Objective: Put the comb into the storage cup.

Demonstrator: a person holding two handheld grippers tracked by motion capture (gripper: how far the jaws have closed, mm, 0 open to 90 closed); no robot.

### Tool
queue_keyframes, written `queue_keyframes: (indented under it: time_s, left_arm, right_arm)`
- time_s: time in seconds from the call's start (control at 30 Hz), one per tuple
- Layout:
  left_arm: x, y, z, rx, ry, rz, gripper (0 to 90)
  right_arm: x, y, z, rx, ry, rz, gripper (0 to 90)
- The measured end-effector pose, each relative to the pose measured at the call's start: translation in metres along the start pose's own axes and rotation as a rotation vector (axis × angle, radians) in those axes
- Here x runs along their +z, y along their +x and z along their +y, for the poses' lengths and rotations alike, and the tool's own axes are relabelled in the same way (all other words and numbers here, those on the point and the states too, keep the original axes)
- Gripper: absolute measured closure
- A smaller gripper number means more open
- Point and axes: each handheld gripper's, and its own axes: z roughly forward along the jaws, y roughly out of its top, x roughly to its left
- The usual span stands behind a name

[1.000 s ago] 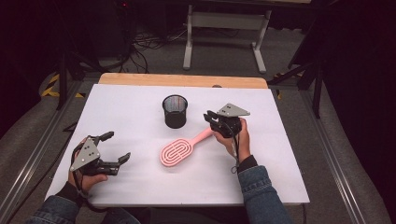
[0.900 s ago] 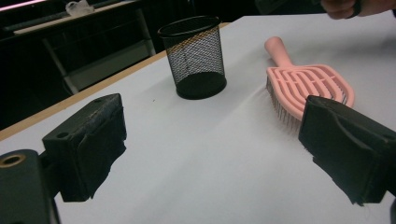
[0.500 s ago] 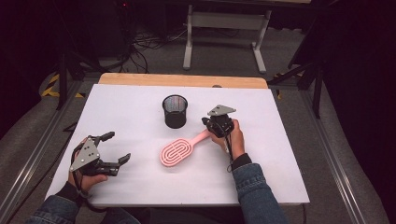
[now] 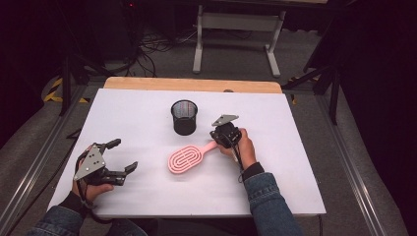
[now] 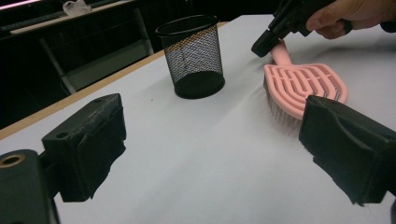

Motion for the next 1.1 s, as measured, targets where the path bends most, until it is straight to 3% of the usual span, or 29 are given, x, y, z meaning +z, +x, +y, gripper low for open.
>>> queue_keyframes:
  time_s: [0.2,0.77,1.1]
  left_arm:
    - [0.000,0.000,0.000,0.003,-0.001,0.000,8.6]
    - [-0.003,0.000,0.002,0.022,-0.002,0.004,8.6]
    - [-0.003,0.000,0.002,0.011,-0.006,0.003,9.1]
  right_arm:
    - [0.000,0.006,-0.001,-0.010,0.031,-0.003,90.0]
    - [-0.012,0.018,-0.007,-0.022,0.064,0.060,90.0]
    - [-0.020,0.026,-0.011,-0.039,0.074,0.086,90.0]
